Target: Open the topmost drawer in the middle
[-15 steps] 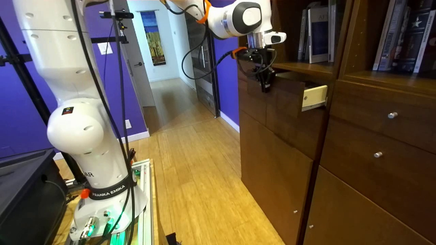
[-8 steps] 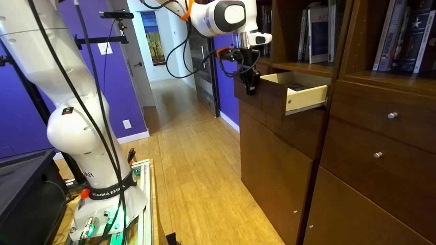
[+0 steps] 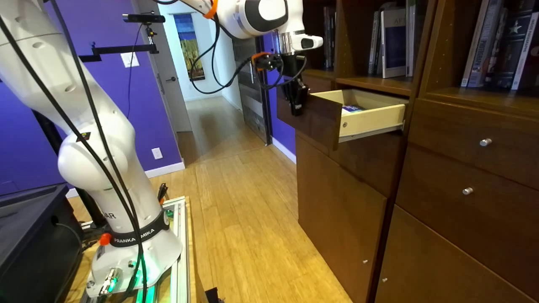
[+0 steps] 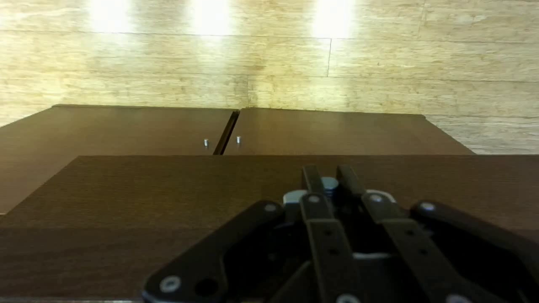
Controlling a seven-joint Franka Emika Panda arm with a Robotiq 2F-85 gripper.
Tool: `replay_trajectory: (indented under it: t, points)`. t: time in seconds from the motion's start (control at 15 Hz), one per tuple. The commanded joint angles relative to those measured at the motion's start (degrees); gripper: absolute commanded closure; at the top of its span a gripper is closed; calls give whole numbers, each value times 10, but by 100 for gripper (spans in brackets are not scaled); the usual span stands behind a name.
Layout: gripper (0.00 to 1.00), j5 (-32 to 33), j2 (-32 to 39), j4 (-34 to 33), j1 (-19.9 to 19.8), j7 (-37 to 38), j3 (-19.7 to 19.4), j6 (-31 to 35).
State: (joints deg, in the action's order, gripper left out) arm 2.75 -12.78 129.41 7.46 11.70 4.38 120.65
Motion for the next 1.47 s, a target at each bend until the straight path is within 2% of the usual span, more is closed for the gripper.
replay_trajectory:
  t: [0.0, 0.2, 0.67, 1.4]
  points:
    - [96, -14, -56, 28, -14, -21, -1, -44]
    - [96, -22, -47, 26, -20, -38, -6, -37]
    - [96, -72, 1, 13, -25, -28, -9, 62]
    - [96, -50, 32, -13, -22, -2, 11, 53]
